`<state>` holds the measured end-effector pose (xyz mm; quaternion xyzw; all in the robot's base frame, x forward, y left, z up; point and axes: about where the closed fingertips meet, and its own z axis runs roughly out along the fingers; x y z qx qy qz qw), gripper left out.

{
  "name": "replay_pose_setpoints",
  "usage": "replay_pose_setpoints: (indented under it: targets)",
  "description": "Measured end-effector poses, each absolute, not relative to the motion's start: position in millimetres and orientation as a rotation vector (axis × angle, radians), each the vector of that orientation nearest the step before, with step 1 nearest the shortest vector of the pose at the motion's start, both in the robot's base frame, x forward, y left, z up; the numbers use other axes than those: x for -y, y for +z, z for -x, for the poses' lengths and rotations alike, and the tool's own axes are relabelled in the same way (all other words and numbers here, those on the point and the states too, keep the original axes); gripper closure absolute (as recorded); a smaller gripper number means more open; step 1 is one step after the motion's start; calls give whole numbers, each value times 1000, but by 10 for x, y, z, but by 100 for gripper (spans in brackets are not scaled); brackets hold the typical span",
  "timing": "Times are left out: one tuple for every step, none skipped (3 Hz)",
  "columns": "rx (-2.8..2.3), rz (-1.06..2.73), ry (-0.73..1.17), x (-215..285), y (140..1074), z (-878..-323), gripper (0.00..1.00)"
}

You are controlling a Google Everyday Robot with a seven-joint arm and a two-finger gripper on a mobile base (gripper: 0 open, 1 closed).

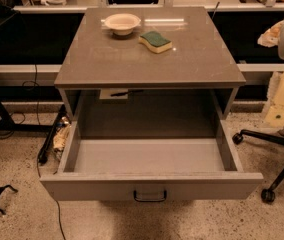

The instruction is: Close top drawer

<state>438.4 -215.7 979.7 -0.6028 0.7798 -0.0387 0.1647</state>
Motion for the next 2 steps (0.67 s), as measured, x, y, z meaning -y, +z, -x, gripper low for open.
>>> replay_pose_setpoints:
  targets:
    - [-2223, 1717, -110, 2158, 9796, -4384, 0]
    - [-2319, 1619, -20, 2292, 9500, -4293, 0]
